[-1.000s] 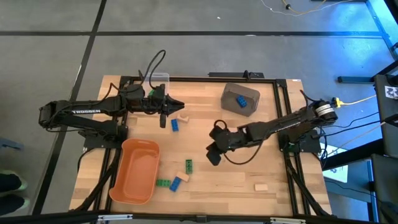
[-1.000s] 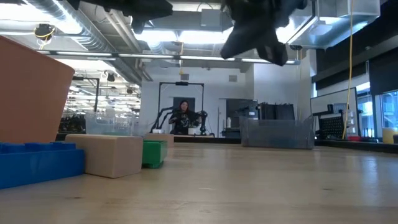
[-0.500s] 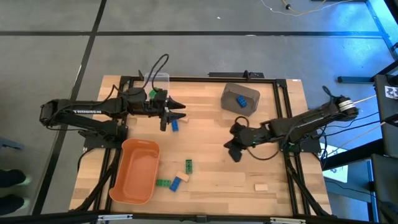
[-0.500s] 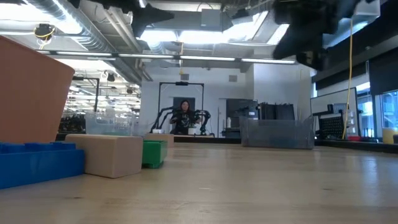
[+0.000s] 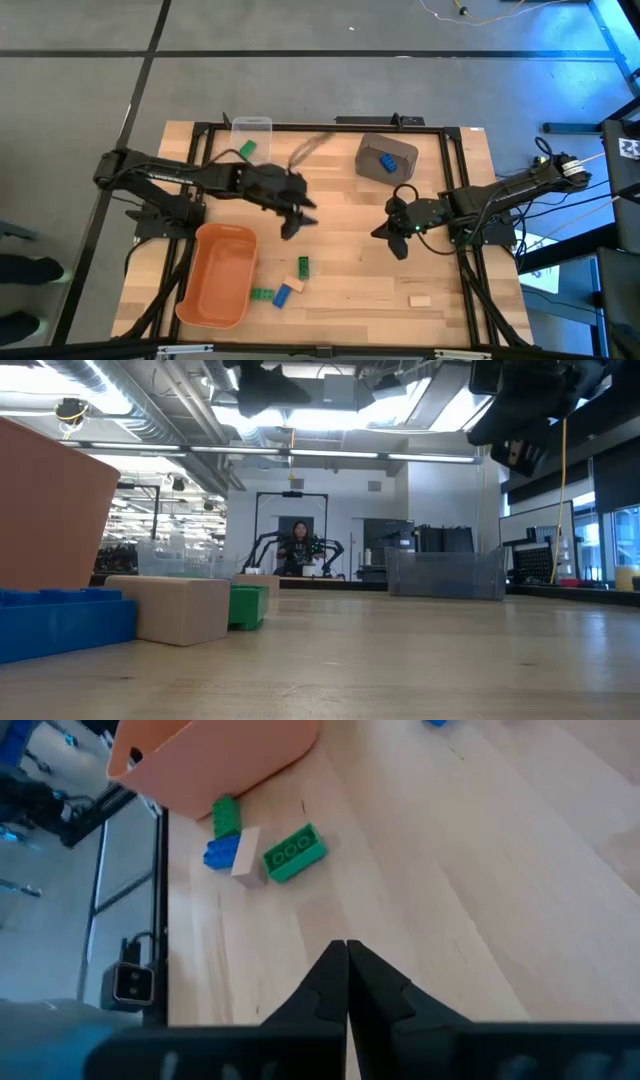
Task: Sort & place blocks by color
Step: Put the right green game piece into the transparent bin
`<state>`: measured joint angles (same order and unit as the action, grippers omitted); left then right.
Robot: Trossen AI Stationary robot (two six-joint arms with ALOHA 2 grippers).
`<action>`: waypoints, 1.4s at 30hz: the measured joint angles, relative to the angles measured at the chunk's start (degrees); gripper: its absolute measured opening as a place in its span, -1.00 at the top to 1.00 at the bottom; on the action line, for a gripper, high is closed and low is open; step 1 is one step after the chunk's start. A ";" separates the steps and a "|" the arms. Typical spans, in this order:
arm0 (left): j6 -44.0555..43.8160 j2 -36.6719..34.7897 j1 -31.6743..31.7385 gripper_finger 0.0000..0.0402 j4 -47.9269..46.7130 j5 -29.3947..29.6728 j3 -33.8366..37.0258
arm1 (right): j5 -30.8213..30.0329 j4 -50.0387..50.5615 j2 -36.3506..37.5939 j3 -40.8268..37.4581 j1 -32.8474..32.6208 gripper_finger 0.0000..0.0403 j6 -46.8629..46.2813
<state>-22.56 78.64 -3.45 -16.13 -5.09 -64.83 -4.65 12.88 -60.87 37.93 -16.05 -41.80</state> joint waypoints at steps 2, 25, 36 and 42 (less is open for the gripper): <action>-0.38 2.51 -1.98 -0.14 -4.30 -3.87 -3.30 | 0.38 0.16 -0.06 0.00 -0.02 1.00 0.81; -7.72 30.02 -14.18 0.99 -21.56 -1.35 -7.13 | -0.24 -0.74 -0.10 0.02 0.31 1.00 4.75; -3.81 33.96 -13.68 1.00 -13.35 -2.70 -7.11 | -0.26 -0.98 -0.13 0.04 0.28 1.00 4.52; -2.19 34.24 -10.44 1.00 -3.14 -0.17 -7.13 | -0.38 -1.09 -0.13 0.04 0.28 1.00 4.51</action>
<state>-24.74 112.88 -13.89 -19.27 -5.26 -71.96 -5.03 11.79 -60.99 37.98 -15.77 -37.29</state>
